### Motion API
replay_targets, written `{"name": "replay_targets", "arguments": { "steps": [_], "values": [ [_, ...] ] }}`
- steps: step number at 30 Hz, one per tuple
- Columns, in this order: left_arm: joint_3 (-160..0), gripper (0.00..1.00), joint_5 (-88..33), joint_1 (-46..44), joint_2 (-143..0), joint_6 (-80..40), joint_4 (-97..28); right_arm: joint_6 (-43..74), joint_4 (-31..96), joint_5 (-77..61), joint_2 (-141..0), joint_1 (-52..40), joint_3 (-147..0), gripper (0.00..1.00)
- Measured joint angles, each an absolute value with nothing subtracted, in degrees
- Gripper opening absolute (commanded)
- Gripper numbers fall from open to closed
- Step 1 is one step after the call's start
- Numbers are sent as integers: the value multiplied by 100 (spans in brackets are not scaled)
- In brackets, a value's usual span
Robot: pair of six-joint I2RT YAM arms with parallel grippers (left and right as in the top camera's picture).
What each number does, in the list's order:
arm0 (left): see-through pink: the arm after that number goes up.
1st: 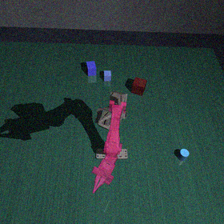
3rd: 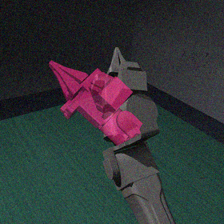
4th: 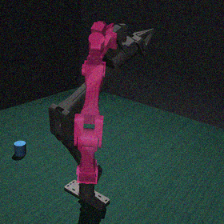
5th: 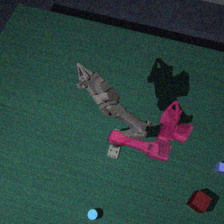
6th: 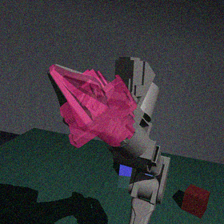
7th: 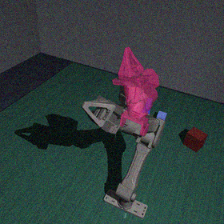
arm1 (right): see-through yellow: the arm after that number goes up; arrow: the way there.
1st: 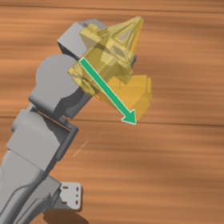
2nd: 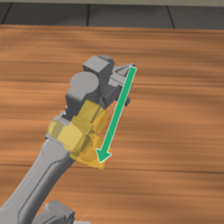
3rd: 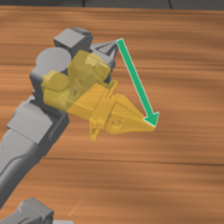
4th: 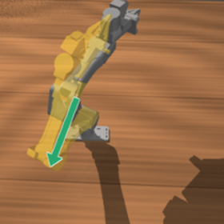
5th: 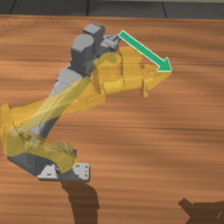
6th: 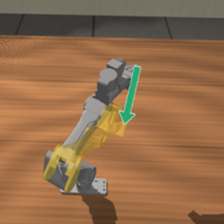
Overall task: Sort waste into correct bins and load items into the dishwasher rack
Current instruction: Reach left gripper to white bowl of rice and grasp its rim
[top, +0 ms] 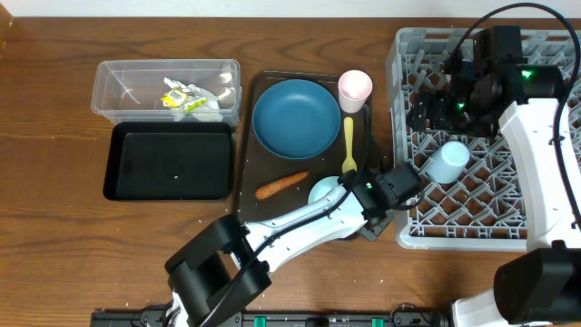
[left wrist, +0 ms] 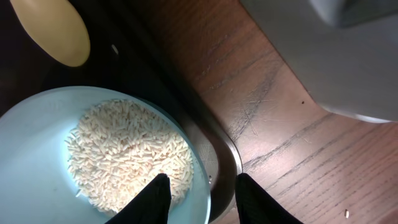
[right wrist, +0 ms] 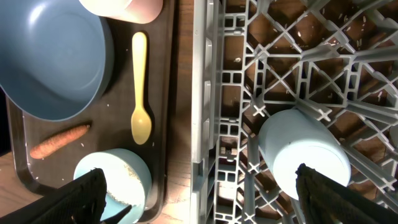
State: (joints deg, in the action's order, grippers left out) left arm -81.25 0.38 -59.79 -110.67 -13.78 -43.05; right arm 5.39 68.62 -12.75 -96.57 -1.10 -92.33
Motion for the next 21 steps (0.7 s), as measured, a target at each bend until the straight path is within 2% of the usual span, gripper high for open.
{"name": "replay_targets", "arguments": {
  "steps": [6, 21],
  "values": [
    [-8125, 33, 43, -5979, -11133, -1441, -4305, 539, 6873, -1258, -9657, -110, -9233, 95],
    [-8125, 32, 174, -5979, -11209, -1649, -4263, 539, 6897, -1194, -9657, -110, -9233, 95]
  ]
}}
